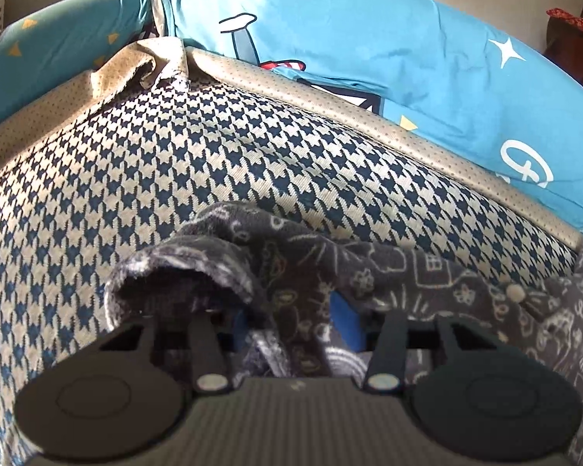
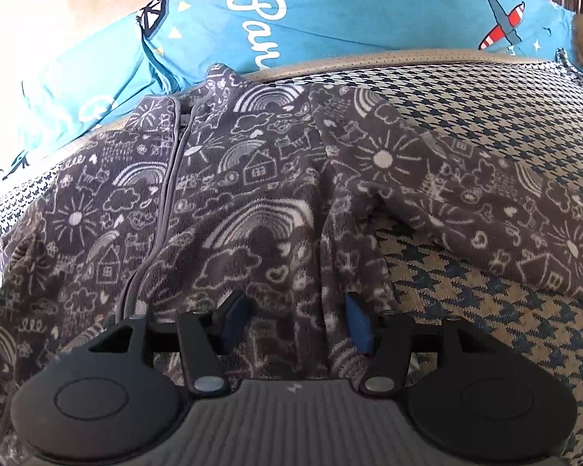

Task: Fold clothes

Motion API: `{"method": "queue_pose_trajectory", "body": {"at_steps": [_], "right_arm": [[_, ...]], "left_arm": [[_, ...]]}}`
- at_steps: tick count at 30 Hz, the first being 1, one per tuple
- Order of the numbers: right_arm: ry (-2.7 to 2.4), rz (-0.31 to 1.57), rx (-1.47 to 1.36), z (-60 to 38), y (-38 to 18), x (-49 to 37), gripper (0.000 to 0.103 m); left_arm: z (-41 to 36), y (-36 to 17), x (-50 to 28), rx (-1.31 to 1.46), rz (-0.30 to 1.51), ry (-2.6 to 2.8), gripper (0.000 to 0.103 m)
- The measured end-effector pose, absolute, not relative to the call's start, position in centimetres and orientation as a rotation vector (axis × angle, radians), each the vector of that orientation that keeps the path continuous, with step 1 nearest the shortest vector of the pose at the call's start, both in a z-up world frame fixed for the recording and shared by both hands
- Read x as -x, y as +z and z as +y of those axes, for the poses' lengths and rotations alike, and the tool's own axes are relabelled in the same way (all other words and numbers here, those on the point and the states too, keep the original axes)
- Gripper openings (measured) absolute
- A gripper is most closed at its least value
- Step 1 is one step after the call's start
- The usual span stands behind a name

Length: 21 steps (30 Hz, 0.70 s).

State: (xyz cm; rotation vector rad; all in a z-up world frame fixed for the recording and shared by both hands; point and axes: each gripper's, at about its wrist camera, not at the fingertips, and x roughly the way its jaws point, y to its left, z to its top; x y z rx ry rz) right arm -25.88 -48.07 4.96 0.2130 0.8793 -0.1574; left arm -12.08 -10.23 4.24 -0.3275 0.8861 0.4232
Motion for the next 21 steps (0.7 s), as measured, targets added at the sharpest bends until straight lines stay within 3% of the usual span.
{"method": "queue_pose_trajectory", "body": {"at_steps": [2, 6, 13, 21], "right_arm": [[-0.154, 0.879, -0.210, -48.1, 4.9, 25.9, 0.056], [-0.158, 0.879, -0.214, -48.0, 4.9, 25.9, 0.056], [-0.168, 0.876, -0.219, -48.2, 4.9, 25.7, 0.056], [-0.176, 0.875, -0.236, -48.8, 5.3, 25.9, 0.056]], "left_arm": [[-10.5, 4.2, 11.8, 0.315, 0.878, 0.429, 0.023], [-11.6, 4.7, 11.7, 0.272, 0.852, 0.408, 0.009], [-18.6, 8.3, 13.2, 0.075, 0.737, 0.154, 0.009], [-28.5, 7.4, 16.4, -0.146, 0.797, -0.194, 0.013]]}}
